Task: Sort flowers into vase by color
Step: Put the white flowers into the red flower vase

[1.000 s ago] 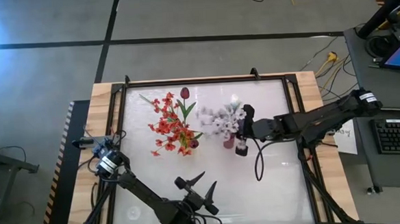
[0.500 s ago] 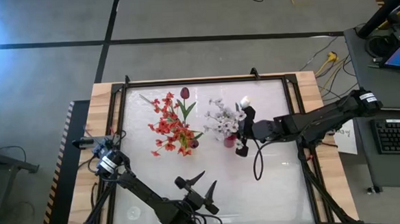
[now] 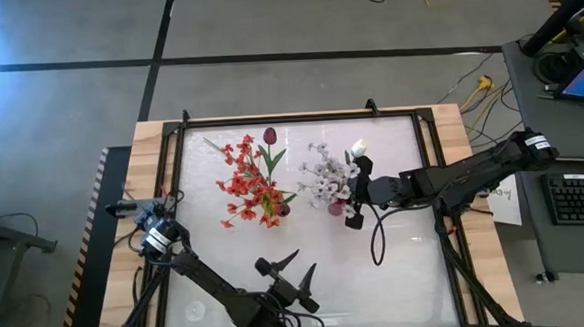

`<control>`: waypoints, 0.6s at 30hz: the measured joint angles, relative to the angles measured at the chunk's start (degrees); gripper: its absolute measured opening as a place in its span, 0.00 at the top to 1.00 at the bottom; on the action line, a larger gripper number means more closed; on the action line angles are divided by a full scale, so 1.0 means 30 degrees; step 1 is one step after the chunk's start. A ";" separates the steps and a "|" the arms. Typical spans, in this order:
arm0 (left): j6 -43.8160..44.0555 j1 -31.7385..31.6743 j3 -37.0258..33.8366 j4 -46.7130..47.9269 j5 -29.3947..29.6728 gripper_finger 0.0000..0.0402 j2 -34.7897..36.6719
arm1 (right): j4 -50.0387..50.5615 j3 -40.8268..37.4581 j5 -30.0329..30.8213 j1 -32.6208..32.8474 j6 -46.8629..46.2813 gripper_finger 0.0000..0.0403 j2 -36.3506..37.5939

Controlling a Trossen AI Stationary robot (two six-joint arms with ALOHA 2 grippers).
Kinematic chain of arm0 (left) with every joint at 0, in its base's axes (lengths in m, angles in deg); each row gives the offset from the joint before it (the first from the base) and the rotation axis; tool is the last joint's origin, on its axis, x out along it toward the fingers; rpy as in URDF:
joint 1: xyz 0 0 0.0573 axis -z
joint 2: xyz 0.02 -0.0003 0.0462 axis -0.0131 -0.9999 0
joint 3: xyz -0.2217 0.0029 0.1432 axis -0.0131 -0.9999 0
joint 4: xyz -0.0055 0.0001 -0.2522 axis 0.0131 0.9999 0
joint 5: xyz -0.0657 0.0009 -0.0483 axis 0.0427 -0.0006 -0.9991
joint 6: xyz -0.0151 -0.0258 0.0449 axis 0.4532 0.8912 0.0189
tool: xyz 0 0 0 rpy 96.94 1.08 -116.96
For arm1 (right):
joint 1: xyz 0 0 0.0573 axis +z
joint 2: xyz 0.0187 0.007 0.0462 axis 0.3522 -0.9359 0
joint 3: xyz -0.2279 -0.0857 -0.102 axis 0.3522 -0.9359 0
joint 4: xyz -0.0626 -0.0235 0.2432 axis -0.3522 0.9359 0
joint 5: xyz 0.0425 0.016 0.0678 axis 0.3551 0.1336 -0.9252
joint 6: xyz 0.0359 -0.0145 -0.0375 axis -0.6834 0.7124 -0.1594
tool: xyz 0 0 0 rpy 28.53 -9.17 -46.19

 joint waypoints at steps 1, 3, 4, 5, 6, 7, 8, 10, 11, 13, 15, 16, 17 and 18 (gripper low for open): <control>-0.0001 0.0000 0.0000 0.0007 0.0000 0.39 0.0000 | 0.0000 0.0000 0.0000 0.0000 -0.0054 0.91 0.0000; 0.0057 0.0000 0.0000 0.0051 0.0000 0.39 0.0000 | 0.0000 0.0000 0.0000 0.0000 -0.0039 0.87 0.0007; 0.0136 0.0000 0.0000 0.0087 0.0000 0.39 0.0000 | -0.0007 0.0000 0.0000 0.0000 -0.0032 0.85 0.0007; 0.0269 0.0000 -0.0031 0.0104 0.0000 0.39 0.0000 | -0.0007 0.0000 0.0000 0.0000 -0.0026 0.82 0.0007; 0.0402 0.0000 -0.0065 0.0135 -0.0003 0.39 0.0000 | -0.0007 0.0000 0.0005 0.0000 0.0009 0.79 0.0018; 0.0518 0.0000 -0.0091 0.0151 -0.0010 0.39 0.0000 | -0.0007 0.0000 0.0004 0.0000 0.0071 0.77 0.0022; 0.0609 0.0000 -0.0102 0.0175 -0.0041 0.39 0.0000 | -0.0003 0.0000 0.0007 0.0000 0.0092 0.74 0.0022; 0.0677 0.0000 -0.0102 0.0175 -0.0073 0.39 0.0000 | 0.0018 0.0000 0.0000 0.0000 0.0092 0.68 0.0029; 0.0765 0.0000 -0.0102 0.0176 -0.0073 0.39 0.0000 | 0.0045 0.0000 0.0000 0.0000 0.0092 0.65 0.0032; 0.0933 0.0006 -0.0102 0.0232 -0.0073 0.39 0.0000 | 0.0147 0.0000 0.0006 0.0000 -0.0001 0.60 0.0036; 0.0996 0.0000 -0.0102 0.0292 -0.0073 0.39 0.0023 | 0.0205 0.0000 0.0000 0.0007 -0.0068 0.55 0.0036; 0.1008 0.0007 -0.0109 0.0346 -0.0073 0.39 0.0057 | 0.0267 0.0000 -0.0007 0.0007 -0.0075 0.53 0.0036; 0.1058 0.0007 -0.0117 0.0369 -0.0073 0.39 0.0106 | 0.0311 0.0000 -0.0007 0.0027 -0.0152 0.51 0.0036; 0.1139 0.0007 -0.0117 0.0432 -0.0073 0.39 0.0157 | 0.0313 0.0000 -0.0012 0.0051 -0.0243 0.49 0.0036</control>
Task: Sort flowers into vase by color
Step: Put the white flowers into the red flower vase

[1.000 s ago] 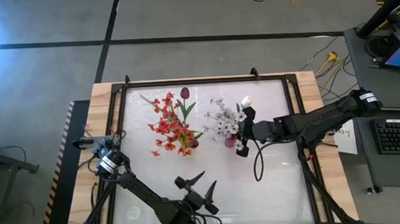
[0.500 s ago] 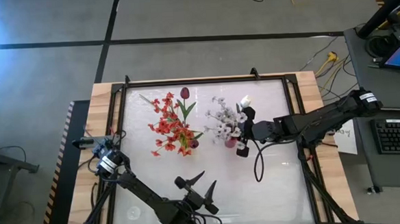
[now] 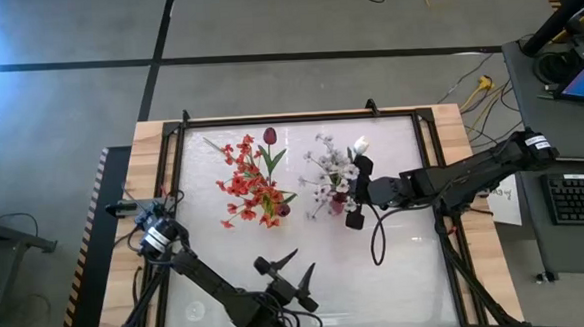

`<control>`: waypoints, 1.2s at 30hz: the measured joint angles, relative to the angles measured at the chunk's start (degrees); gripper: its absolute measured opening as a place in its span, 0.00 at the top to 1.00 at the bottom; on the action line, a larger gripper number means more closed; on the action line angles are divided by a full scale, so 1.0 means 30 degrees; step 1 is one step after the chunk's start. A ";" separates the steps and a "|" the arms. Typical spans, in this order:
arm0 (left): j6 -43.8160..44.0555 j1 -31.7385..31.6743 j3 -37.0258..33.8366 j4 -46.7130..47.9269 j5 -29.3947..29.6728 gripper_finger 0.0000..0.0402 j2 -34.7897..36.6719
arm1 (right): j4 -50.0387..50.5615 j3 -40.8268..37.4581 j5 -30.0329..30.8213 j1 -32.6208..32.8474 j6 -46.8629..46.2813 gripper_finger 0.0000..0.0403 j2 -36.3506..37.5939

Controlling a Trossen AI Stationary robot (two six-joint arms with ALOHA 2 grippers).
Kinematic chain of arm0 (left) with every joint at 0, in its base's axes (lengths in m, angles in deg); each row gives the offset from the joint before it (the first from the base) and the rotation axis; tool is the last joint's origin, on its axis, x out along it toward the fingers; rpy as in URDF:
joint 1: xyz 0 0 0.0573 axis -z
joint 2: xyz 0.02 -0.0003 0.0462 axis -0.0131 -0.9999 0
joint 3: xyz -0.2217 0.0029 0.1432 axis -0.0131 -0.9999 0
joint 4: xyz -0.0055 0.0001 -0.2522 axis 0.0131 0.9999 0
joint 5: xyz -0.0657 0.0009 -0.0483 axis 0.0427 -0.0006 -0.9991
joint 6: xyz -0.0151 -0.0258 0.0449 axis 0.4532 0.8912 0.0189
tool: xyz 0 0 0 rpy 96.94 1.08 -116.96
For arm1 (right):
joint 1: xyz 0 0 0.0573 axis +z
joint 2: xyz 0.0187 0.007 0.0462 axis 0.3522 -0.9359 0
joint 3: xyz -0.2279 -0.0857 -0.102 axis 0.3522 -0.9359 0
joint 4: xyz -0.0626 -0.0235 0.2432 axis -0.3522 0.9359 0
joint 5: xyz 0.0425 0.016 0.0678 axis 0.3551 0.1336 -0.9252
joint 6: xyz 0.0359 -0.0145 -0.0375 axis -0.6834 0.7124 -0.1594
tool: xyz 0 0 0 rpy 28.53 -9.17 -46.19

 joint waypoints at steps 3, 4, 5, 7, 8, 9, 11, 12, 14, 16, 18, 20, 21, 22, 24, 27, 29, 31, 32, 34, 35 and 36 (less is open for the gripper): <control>0.0432 0.0029 0.0000 0.0410 0.0007 0.39 0.0165 | 0.0017 0.0000 -0.0051 0.0007 -0.0126 0.45 0.0012; 0.0507 0.0035 0.0000 0.0521 0.0007 0.39 0.0222 | 0.0038 0.0000 -0.0068 0.0007 -0.0154 0.44 0.0031; 0.0513 0.0047 0.0000 0.0610 0.0004 0.39 0.0262 | 0.0044 0.0000 -0.0075 0.0000 -0.0257 0.43 0.0037; 0.0517 0.0051 0.0000 0.0729 0.0004 0.39 0.0402 | 0.0042 0.0000 -0.0074 0.0000 -0.0342 0.41 0.0084; 0.0528 0.0051 -0.0004 0.0792 0.0004 0.39 0.0495 | 0.0051 0.0000 -0.0073 0.0000 -0.0357 0.41 0.0143; 0.0622 0.0054 0.0000 0.0960 0.0005 0.39 0.0583 | 0.0044 0.0000 -0.0068 0.0000 -0.0411 0.40 0.0216; 0.1113 0.0074 0.0000 0.1570 -0.0076 0.39 0.0747 | 0.0044 0.0000 -0.0070 0.0000 -0.0531 0.39 0.0418; 0.1397 0.0103 0.0000 0.1852 -0.0100 0.39 0.0828 | 0.0047 0.0000 -0.0075 0.0000 -0.0567 0.39 0.0540; 0.1699 0.0181 0.0006 0.2373 -0.0138 0.39 0.1041 | 0.0056 0.0000 -0.0068 0.0000 -0.0613 0.38 0.0774; 0.1796 0.0271 0.0215 0.2828 -0.0124 0.39 0.1300 | 0.0149 0.0000 -0.0069 0.0000 -0.0695 0.37 0.1067; 0.1791 0.0363 0.0449 0.3186 -0.0112 0.39 0.1609 | 0.0146 0.0007 -0.0072 0.0000 -0.0892 0.36 0.1337; 0.1582 0.0453 0.0654 0.3471 -0.0121 0.39 0.1996 | 0.0245 0.0007 -0.0079 0.0004 -0.1122 0.35 0.1570; 0.1377 0.0508 0.0743 0.3520 -0.0131 0.39 0.2184 | 0.0291 0.0015 -0.0075 0.0000 -0.1339 0.35 0.1690; 0.1084 0.0547 0.0809 0.3545 -0.0168 0.39 0.2403 | 0.0430 0.0022 -0.0082 0.0000 -0.1514 0.35 0.1827; 0.0634 0.0634 0.0986 0.3794 -0.0281 0.39 0.2793 | 0.0605 0.0022 -0.0082 0.0000 -0.1900 0.34 0.1996; 0.0273 0.0802 0.1057 0.4177 -0.0465 0.39 0.3501 | 0.0791 0.0022 -0.0148 0.0060 -0.2146 0.33 0.2220; 0.0213 0.0979 0.1064 0.4760 -0.0866 0.39 0.4199 | 0.0896 0.0022 -0.0148 0.0109 -0.2357 0.33 0.2416; 0.0198 0.1207 0.1064 0.5595 -0.1793 0.39 0.5136 | 0.1057 0.0022 -0.0154 0.0181 -0.2535 0.33 0.2663; 0.0177 0.1279 0.1069 0.5913 -0.2444 0.39 0.5655 | 0.1110 0.0022 -0.0149 0.0227 -0.2661 0.33 0.2774; -0.0367 0.1380 0.1089 0.6166 -0.4150 0.39 0.6750 | 0.1249 0.0022 -0.0155 0.0326 -0.2841 0.32 0.3041; -0.0836 0.1384 0.1100 0.6141 -0.4911 0.39 0.7265 | 0.1286 0.0022 -0.0149 0.0408 -0.2896 0.32 0.3153; -0.1389 0.1384 0.1100 0.6113 -0.5534 0.39 0.7771 | 0.1336 0.0029 -0.0154 0.0475 -0.3065 0.32 0.3287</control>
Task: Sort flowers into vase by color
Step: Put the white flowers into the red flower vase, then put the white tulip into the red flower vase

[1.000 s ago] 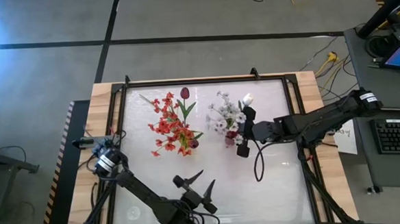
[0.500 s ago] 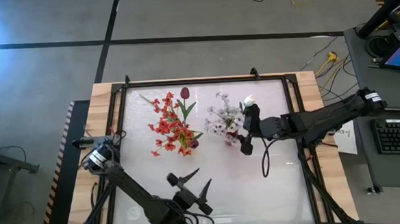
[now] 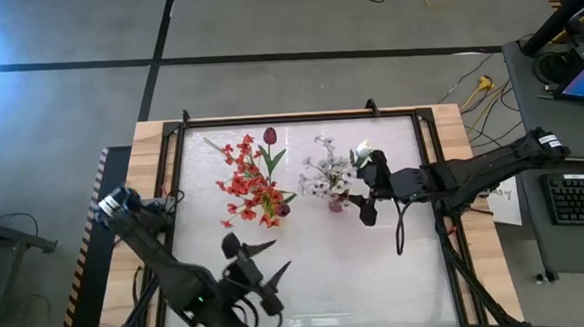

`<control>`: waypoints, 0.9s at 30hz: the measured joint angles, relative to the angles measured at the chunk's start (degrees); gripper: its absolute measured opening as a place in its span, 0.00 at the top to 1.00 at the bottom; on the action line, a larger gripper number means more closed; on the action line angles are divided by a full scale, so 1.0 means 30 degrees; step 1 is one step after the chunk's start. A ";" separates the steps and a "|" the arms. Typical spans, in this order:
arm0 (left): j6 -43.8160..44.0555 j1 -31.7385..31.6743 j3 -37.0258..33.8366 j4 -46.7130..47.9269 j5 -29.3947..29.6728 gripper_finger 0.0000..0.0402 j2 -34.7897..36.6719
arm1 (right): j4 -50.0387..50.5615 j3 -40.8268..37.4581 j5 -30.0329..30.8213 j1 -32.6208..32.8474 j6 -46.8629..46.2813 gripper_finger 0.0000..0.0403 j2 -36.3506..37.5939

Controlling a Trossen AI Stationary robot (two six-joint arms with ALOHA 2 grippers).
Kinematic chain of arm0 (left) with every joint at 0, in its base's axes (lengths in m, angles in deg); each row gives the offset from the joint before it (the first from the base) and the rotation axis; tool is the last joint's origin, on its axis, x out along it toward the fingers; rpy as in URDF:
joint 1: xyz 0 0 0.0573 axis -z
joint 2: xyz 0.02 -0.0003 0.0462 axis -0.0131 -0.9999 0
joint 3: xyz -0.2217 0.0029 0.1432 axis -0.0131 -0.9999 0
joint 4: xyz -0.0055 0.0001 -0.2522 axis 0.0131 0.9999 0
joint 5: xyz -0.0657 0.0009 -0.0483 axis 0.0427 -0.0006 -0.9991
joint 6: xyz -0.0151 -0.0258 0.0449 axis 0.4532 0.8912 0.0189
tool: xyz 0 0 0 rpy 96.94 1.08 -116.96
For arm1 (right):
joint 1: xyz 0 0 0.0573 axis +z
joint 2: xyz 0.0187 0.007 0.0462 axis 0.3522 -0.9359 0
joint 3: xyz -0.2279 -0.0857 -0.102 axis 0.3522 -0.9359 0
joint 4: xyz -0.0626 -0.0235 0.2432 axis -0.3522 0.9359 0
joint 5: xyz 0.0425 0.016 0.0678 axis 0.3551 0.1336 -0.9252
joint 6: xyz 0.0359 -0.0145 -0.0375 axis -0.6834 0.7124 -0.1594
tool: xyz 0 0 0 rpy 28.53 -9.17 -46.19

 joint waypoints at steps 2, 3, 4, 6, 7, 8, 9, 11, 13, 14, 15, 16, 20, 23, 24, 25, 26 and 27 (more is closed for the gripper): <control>-0.1268 0.0000 0.0000 0.0002 -0.0667 0.39 0.0893 | 0.0260 0.0000 -0.0084 0.0035 -0.0302 0.32 0.0193; -0.2082 0.0000 0.0000 0.0009 -0.0765 0.39 0.1397 | 0.0276 0.0000 -0.0371 0.0035 -0.0359 0.32 0.0298; -0.2888 0.0000 0.0000 -0.0027 -0.0775 0.39 0.1886 | 0.0382 0.0000 -0.0657 0.0035 -0.0467 0.33 0.0373; -0.4445 0.0000 0.0000 -0.0093 -0.0780 0.39 0.3071 | 0.0482 0.0000 -0.1113 0.0028 -0.0830 0.33 0.0505; -0.5221 -0.0072 0.0000 -0.0080 -0.0775 0.39 0.3674 | 0.0630 0.0000 -0.1298 0.0028 -0.0951 0.32 0.0581; -0.6007 -0.0246 0.0000 -0.0079 -0.0775 0.39 0.4308 | 0.0732 0.0000 -0.1360 0.0028 -0.1059 0.32 0.0638; -0.6721 -0.0486 0.0000 -0.0036 -0.0775 0.39 0.4915 | 0.0843 0.0000 -0.1371 0.0028 -0.1198 0.33 0.0713; -0.8128 -0.1318 0.0002 0.0280 -0.0833 0.39 0.6087 | 0.1190 0.0000 -0.1476 0.0028 -0.1327 0.33 0.0838; -0.9521 -0.2434 0.0007 0.0836 -0.1812 0.39 0.7243 | 0.1418 0.0000 -0.1588 0.0028 -0.1387 0.33 0.1001; -1.0250 -0.3050 0.0007 0.1012 -0.2422 0.39 0.7772 | 0.1533 0.0000 -0.1817 0.0028 -0.1430 0.33 0.1096; -1.1113 -0.3739 0.0007 0.1040 -0.3006 0.39 0.8345 | 0.1656 0.0000 -0.2047 0.0028 -0.1468 0.33 0.1190; -1.2065 -0.4371 0.0007 0.1025 -0.3440 0.39 0.8858 | 0.1703 0.0000 -0.2248 0.0023 -0.1474 0.33 0.1301; -1.5320 -0.7064 0.0001 0.1044 -0.4131 0.39 1.1044 | 0.1636 0.0000 -0.2522 0.0028 -0.1445 0.33 0.1652; -1.5858 -0.9716 0.0007 0.1674 -0.5814 0.39 1.2587 | 0.1630 0.0000 -0.2509 0.0020 -0.1437 0.33 0.1777; -1.5859 -1.0817 0.0007 0.2072 -0.6979 0.39 1.2934 | 0.1639 0.0000 -0.2508 0.0020 -0.1437 0.34 0.1789; -1.5844 -1.2005 0.0005 0.2488 -0.8192 0.39 1.3168 | 0.1643 0.0000 -0.2508 0.0020 -0.1441 0.34 0.1798; -1.5857 -1.3233 -0.0023 0.2882 -0.9353 0.40 1.3338 | 0.1628 0.0000 -0.2508 0.0020 -0.1455 0.34 0.1784; -1.5918 -1.4465 -0.0048 0.3490 -1.0441 0.41 1.3423 | 0.1631 0.0000 -0.2508 0.0020 -0.1539 0.34 0.1760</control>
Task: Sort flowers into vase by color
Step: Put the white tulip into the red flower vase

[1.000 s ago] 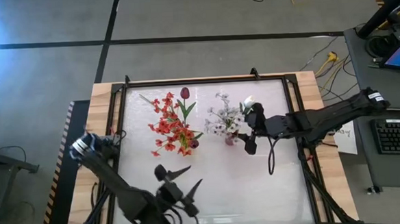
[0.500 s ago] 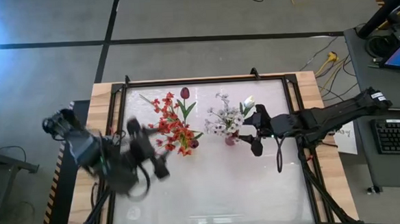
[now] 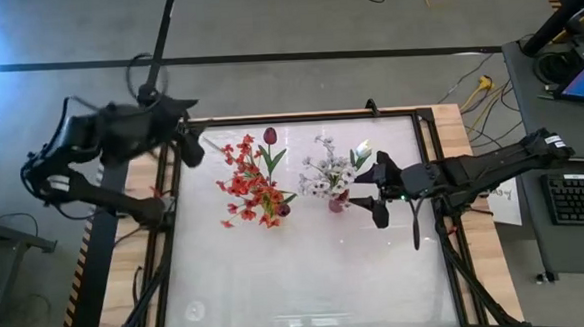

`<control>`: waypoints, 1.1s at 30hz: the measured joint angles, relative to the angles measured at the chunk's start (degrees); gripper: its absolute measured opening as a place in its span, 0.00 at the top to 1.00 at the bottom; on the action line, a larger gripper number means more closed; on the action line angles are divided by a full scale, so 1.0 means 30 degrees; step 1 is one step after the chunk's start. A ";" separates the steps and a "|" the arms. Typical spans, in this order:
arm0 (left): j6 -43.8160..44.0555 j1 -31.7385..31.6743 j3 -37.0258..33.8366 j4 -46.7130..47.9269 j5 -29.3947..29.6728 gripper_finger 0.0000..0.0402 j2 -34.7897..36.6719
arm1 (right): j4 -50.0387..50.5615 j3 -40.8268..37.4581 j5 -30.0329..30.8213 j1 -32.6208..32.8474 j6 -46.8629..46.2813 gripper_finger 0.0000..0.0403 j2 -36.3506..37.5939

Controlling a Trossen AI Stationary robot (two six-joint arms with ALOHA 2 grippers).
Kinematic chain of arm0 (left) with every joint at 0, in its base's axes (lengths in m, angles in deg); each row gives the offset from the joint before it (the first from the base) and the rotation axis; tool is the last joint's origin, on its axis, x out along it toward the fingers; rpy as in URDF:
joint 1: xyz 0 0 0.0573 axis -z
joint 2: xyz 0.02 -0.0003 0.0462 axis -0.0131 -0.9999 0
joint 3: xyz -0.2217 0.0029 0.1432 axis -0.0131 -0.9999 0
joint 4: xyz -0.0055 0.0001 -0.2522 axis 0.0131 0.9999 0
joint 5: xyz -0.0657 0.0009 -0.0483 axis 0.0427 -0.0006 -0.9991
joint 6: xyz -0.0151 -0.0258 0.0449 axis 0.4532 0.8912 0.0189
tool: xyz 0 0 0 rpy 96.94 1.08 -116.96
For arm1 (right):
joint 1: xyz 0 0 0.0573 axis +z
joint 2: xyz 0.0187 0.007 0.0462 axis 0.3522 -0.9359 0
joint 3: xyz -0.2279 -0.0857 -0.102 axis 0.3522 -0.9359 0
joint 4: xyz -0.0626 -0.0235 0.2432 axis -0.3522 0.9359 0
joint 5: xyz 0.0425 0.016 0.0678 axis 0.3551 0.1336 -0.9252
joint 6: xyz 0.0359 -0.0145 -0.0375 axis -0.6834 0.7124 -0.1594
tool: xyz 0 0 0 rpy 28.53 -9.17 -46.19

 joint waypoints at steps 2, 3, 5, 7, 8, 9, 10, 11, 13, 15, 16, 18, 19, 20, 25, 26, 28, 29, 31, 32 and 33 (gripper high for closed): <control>-0.0218 -0.2391 -0.0051 0.1371 -0.1649 0.43 0.0009 | 0.0005 0.0000 0.0000 0.0000 -0.0314 0.34 -0.0020; -0.0264 -0.3582 -0.0076 0.1740 -0.2221 0.44 -0.0081 | 0.0005 0.0000 0.0000 0.0000 -0.0396 0.34 -0.0041; -0.0579 -0.5937 -0.0191 0.1894 -0.3369 0.45 -0.0239 | 0.0010 0.0000 -0.0003 0.0000 -0.0599 0.34 -0.0049; -0.1626 -0.8229 -0.0296 0.1833 -0.5352 0.46 -0.0429 | 0.0009 0.0000 -0.0002 0.0000 -0.0753 0.34 -0.0056; -0.2329 -0.9311 -0.0388 0.1826 -0.6741 0.47 -0.0604 | 0.0013 0.0000 -0.0007 0.0000 -0.0758 0.34 -0.0056; -0.3036 -1.0431 -0.0481 0.1836 -0.8195 0.47 -0.0820 | 0.0013 0.0000 -0.0007 0.0000 -0.0758 0.34 -0.0056; -0.3709 -1.1448 -0.0583 0.1829 -0.9540 0.48 -0.1064 | 0.0016 0.0000 -0.0009 0.0000 -0.0758 0.34 -0.0056; -0.4389 -1.2369 -0.0728 0.1842 -1.0765 0.48 -0.1361 | 0.0025 0.0000 -0.0022 0.0000 -0.0758 0.35 -0.0058; -0.5852 -1.4079 -0.1031 0.1979 -1.2104 0.48 -0.1967 | 0.0020 0.0000 -0.0023 0.0000 -0.0758 0.35 -0.0064; -0.7439 -1.5513 -0.1239 0.1925 -1.2879 0.49 -0.2395 | 0.0020 0.0000 -0.0029 0.0000 -0.0758 0.35 -0.0064; -0.8017 -1.6190 -0.1290 0.1712 -1.3199 0.49 -0.2613 | 0.0021 0.0000 -0.0029 0.0000 -0.0758 0.35 -0.0064; -0.8932 -1.7349 -0.1341 0.1186 -1.3825 0.49 -0.3186 | 0.0020 0.0000 -0.0029 0.0000 -0.0758 0.35 -0.0064; -0.9496 -1.7722 -0.1386 0.1074 -1.4154 0.49 -0.3516 | 0.0020 0.0000 -0.0029 0.0000 -0.0758 0.35 -0.0064; -1.0101 -1.7993 -0.1423 0.1090 -1.4539 0.49 -0.3835 | 0.0020 0.0000 -0.0032 0.0000 -0.0758 0.35 -0.0064; -1.3061 -1.8561 -0.1610 0.1615 -1.5271 0.49 -0.5218 | 0.0020 0.0000 -0.0036 0.0000 -0.0758 0.35 -0.0064; -1.3559 -1.8574 -0.1775 0.1705 -1.5277 0.49 -0.5565 | 0.0020 0.0000 -0.0029 0.0000 -0.0758 0.35 -0.0064; -1.4281 -1.8564 -0.2275 0.1670 -1.5443 0.49 -0.6211 | 0.0014 0.0000 -0.0034 0.0000 -0.0757 0.35 -0.0064; -1.4659 -1.8557 -0.2544 0.1689 -1.5605 0.49 -0.6488 | 0.0020 0.0000 -0.0032 0.0000 -0.0758 0.35 -0.0064; -1.5221 -1.8550 -0.3071 0.1603 -1.5717 0.49 -0.7112 | 0.0019 0.0000 -0.0029 0.0000 -0.0751 0.34 -0.0066; -1.5452 -1.8588 -0.3405 0.1491 -1.5715 0.49 -0.7462 | 0.0019 0.0000 -0.0029 0.0000 -0.0751 0.34 -0.0071; -1.5546 -1.8612 -0.3769 0.1477 -1.5681 0.49 -0.7816 | 0.0013 0.0000 -0.0030 0.0000 -0.0751 0.34 -0.0071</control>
